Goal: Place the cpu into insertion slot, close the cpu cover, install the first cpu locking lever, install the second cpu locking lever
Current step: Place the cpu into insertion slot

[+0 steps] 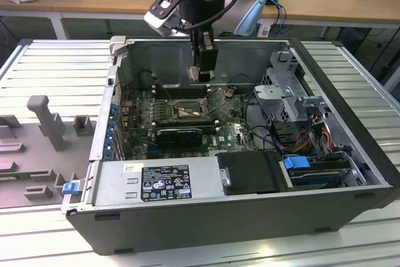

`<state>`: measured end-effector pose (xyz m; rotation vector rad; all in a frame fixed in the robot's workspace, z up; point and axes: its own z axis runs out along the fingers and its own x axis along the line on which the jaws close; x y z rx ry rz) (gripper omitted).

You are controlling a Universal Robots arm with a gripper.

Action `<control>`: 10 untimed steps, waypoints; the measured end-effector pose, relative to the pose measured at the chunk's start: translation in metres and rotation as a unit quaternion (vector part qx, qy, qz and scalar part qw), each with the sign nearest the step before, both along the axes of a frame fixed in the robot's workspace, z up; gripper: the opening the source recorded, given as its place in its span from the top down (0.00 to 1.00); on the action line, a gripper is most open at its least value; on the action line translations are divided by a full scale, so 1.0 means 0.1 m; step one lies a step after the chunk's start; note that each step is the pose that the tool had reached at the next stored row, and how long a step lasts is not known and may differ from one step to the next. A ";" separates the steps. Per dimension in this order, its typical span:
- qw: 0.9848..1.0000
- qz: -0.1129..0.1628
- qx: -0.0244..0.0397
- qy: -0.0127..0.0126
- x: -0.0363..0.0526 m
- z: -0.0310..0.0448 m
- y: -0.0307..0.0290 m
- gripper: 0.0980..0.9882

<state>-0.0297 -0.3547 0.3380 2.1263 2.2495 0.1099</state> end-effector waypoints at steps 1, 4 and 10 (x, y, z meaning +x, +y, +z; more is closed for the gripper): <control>1.000 -0.002 0.000 0.000 0.000 -0.002 0.000 0.52; 1.000 -0.009 0.000 0.000 0.000 -0.011 0.001 0.52; 1.000 -0.016 0.000 0.000 0.000 -0.045 0.004 0.52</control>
